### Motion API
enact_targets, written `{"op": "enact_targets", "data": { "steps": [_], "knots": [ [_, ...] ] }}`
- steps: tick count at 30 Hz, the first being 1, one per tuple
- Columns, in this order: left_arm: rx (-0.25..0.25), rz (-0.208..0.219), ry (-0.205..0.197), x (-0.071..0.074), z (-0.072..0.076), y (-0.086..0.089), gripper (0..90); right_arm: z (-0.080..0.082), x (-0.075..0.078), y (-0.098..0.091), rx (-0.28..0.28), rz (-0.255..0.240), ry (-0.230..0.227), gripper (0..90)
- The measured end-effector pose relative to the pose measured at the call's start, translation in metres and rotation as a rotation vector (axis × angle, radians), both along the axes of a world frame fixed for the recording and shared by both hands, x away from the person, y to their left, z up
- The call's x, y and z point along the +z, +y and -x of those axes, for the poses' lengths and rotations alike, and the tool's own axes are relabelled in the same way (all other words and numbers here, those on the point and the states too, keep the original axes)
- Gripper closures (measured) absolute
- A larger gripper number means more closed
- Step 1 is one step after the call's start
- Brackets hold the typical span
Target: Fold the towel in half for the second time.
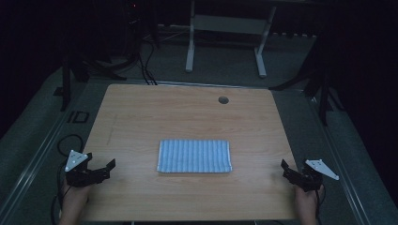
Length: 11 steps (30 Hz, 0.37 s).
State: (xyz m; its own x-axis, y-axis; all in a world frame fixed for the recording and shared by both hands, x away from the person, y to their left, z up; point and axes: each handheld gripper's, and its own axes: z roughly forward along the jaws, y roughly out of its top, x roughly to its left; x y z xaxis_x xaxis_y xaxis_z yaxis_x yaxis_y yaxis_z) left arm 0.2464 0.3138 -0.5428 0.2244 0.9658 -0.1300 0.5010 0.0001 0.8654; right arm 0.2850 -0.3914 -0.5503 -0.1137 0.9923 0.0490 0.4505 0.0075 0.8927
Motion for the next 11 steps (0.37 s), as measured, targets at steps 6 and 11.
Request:
{"op": "enact_targets", "data": {
  "steps": [6, 11],
  "knots": [
    [0.012, -0.023, 0.004, -0.0023, -0.0006, -0.0044, 2.7, -0.0004, -0.0029, -0.0041, -0.031, -0.025, 0.023, 10.6],
    [-0.005, -0.035, 0.009, -0.0035, -0.0014, -0.0068, 2.8, -0.0015, -0.0031, -0.0033, -0.030, -0.015, 0.034, 10.7]
  ]
}}
